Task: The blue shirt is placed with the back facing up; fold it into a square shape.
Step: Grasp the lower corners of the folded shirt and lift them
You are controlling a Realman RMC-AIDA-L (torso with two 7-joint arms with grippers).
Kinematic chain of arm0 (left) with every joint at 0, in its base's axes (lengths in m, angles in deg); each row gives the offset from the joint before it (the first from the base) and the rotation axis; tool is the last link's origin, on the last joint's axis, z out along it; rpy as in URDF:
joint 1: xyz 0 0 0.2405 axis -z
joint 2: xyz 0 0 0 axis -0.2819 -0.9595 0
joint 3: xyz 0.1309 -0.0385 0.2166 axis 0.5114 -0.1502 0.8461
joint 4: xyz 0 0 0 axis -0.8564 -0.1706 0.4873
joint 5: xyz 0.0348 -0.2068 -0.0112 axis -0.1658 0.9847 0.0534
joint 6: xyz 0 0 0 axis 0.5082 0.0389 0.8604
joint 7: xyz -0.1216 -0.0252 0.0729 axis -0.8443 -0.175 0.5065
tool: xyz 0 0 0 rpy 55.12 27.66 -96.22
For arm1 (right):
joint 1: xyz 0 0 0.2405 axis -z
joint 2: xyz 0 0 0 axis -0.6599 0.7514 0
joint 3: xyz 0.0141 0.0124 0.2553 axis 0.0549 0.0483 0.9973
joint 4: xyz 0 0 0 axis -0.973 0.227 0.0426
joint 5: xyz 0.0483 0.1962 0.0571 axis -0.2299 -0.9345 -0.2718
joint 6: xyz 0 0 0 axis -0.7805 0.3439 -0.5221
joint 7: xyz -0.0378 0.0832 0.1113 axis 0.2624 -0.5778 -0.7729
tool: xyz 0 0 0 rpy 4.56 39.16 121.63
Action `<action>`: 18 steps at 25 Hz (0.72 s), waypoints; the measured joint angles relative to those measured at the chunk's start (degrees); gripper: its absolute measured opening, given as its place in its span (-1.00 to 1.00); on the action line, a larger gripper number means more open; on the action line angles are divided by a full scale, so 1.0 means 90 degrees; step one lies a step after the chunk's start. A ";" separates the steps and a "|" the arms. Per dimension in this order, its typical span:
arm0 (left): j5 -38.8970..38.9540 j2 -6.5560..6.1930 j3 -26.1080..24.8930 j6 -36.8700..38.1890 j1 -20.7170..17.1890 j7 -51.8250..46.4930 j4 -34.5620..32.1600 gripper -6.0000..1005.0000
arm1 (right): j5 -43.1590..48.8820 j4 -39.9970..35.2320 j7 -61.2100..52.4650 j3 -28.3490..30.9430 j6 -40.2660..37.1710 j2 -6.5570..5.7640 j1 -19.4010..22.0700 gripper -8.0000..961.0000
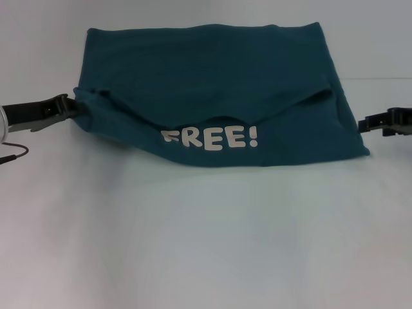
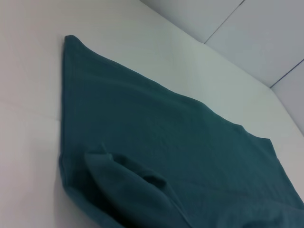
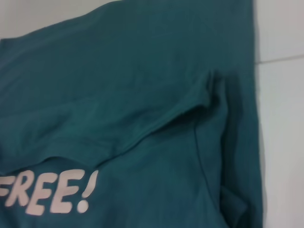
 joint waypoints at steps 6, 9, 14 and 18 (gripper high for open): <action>-0.0004 0.0017 0.0000 -0.0071 -0.0005 -0.0005 0.0031 -0.96 | 0.0054 0.0184 -0.0017 -0.0431 0.0714 0.0162 -0.0075 0.41; -0.0004 0.0026 0.0000 -0.0110 -0.0007 -0.0011 0.0032 -0.95 | 0.0090 0.0547 -0.0025 -0.0620 0.1102 0.0174 -0.0142 0.41; -0.0004 0.0038 0.0008 -0.0133 -0.0007 -0.0016 0.0038 -0.95 | 0.0094 0.0735 0.0007 -0.0787 0.1461 0.0250 -0.0178 0.40; -0.0004 0.0044 0.0010 -0.0133 -0.0008 -0.0023 0.0043 -0.96 | 0.0097 0.0797 0.0012 -0.0944 0.1685 0.0317 -0.0183 0.39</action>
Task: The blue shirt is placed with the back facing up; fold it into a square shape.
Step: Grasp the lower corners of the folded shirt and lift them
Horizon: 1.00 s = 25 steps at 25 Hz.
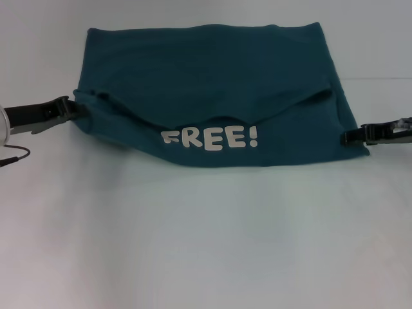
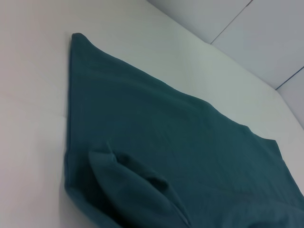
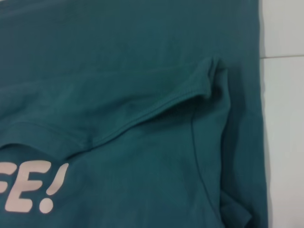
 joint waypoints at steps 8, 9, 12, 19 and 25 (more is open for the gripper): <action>0.0012 0.0005 0.0000 0.0001 -0.0016 -0.0007 0.0008 -0.96 | 0.0005 0.0373 -0.0049 -0.0336 0.0396 0.0017 -0.0122 0.38; 0.0016 0.0005 0.0000 0.0000 -0.0018 -0.0010 0.0009 -0.96 | 0.0005 0.0377 -0.0061 -0.0352 0.0415 0.0017 -0.0128 0.38; 0.0024 0.0007 -0.0001 0.0000 -0.0018 -0.0013 0.0009 -0.96 | 0.0005 0.0347 -0.0085 -0.0365 0.0420 0.0015 -0.0135 0.38; 0.0022 0.0026 -0.0014 0.0001 -0.0013 -0.0013 0.0008 -0.96 | 0.0005 0.0309 -0.0063 -0.0372 0.0425 0.0006 -0.0136 -0.37; 0.0013 0.0025 -0.0022 -0.0008 0.0003 -0.0013 0.0008 -0.96 | 0.0005 0.0333 -0.0071 -0.0374 0.0419 -0.0018 -0.0134 -0.69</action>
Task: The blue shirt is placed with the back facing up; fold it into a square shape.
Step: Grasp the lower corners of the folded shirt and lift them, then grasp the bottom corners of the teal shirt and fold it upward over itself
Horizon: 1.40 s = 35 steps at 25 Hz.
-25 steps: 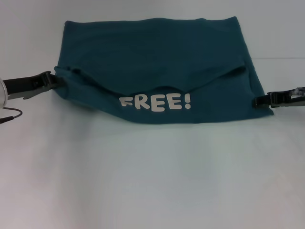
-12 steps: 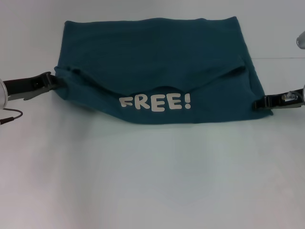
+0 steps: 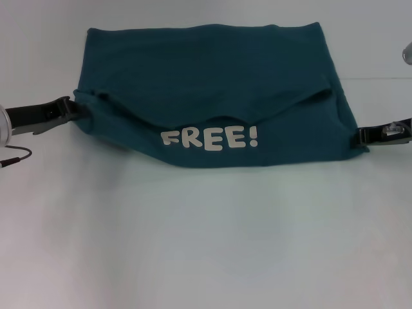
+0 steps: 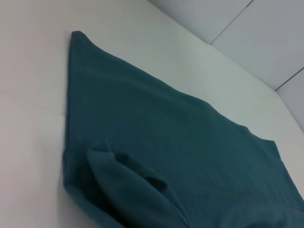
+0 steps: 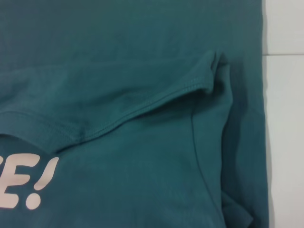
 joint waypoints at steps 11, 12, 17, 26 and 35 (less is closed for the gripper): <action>-0.0117 -0.0034 0.0029 0.0650 -0.0086 0.0035 -0.0281 -0.96 | -0.0024 -0.0690 -0.0040 0.0087 -0.1011 -0.0026 0.0244 -0.90; -0.0206 -0.0045 0.0030 0.0887 -0.0136 0.0018 -0.0395 -0.96 | -0.0020 -0.0908 -0.0077 0.0101 -0.1284 -0.0011 0.0323 -0.90; -0.0757 -0.0075 0.0000 0.2039 -0.0435 -0.0234 -0.1008 -0.95 | 0.0049 -0.1671 -0.0306 0.0151 -0.2548 -0.0051 0.0654 -0.89; -0.1142 -0.0093 -0.0097 0.4083 -0.1152 -0.0284 -0.1892 -0.96 | 0.0075 -0.2313 -0.0164 0.0237 -0.4652 -0.0143 0.1301 -0.87; -0.2062 -0.0045 -0.0142 0.5247 -0.1457 -0.0067 -0.2255 -0.96 | 0.0079 -0.2275 0.0383 0.0221 -0.5634 -0.0186 0.1693 -0.85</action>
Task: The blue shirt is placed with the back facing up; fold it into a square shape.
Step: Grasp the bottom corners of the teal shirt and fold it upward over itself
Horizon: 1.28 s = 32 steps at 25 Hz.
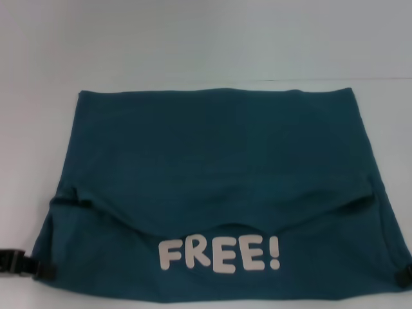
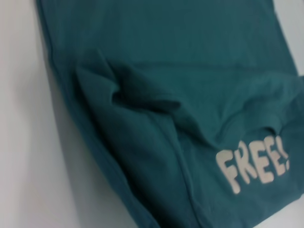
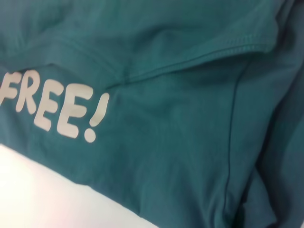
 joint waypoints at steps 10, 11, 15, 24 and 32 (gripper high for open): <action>-0.0369 -0.0076 -0.0511 -0.0082 0.0415 0.0174 0.0263 -0.96 | -0.0049 0.0073 0.0317 0.1042 0.0100 -0.0081 -0.0062 -0.82; -0.0366 -0.0100 -0.0585 -0.0200 0.0579 0.0148 0.0378 -0.96 | -0.0055 0.0124 0.0293 0.1254 0.0256 -0.0083 -0.0142 -0.82; -0.0370 -0.0135 -0.0614 -0.0861 0.1097 -0.0161 0.0667 -0.96 | -0.0092 0.0513 0.0223 0.1978 0.1043 -0.0090 -0.0503 -0.81; -0.0418 -0.0310 -0.0262 -0.2634 0.1914 -0.1092 0.1115 -0.95 | -0.0725 0.0899 -0.0048 0.2160 0.2926 -0.0001 -0.1032 -0.79; -0.0422 0.0011 0.0393 -0.4900 0.2112 -0.1200 0.1463 -0.96 | -0.0826 0.1108 -0.0008 0.1683 0.5006 0.0410 -0.1293 -0.77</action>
